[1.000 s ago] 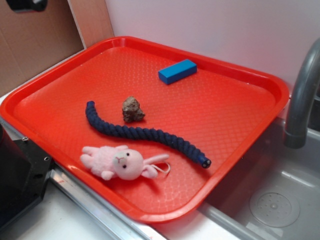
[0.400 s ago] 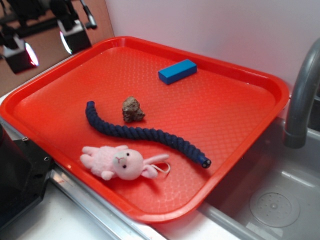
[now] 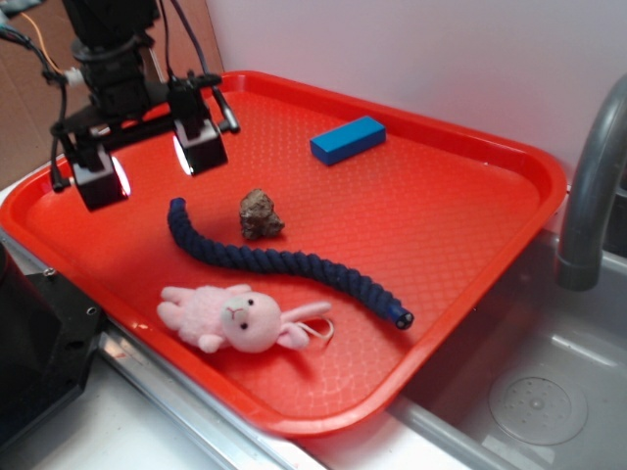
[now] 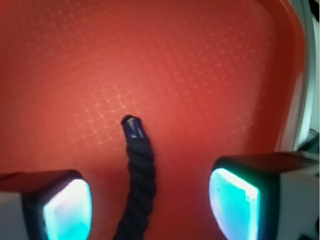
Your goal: Grab the blue rope.
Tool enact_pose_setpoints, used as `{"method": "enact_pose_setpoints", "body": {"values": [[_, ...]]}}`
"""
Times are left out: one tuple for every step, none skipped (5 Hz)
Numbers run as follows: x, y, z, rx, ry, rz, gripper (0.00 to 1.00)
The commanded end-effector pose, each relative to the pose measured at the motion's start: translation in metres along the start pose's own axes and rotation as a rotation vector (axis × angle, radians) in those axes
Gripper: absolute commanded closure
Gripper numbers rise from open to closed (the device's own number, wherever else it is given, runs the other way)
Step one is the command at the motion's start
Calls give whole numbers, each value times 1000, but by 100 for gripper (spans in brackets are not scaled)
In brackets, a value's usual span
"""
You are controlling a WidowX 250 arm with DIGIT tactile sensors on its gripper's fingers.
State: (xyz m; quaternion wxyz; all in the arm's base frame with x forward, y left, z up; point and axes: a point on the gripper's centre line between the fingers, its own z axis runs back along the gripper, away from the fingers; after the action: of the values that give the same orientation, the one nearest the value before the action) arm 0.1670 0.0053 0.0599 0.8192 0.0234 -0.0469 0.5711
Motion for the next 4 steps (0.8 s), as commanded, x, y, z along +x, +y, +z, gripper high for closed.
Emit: {"method": "enact_pose_setpoints", "body": {"values": [[-4,6,-31,-3,-24,19,0],[-7,4,-40,-16,-15,4,0],[-7,5,-46,0,-45,10,0],[-6,5,-50,-17,-16,20,90]]}}
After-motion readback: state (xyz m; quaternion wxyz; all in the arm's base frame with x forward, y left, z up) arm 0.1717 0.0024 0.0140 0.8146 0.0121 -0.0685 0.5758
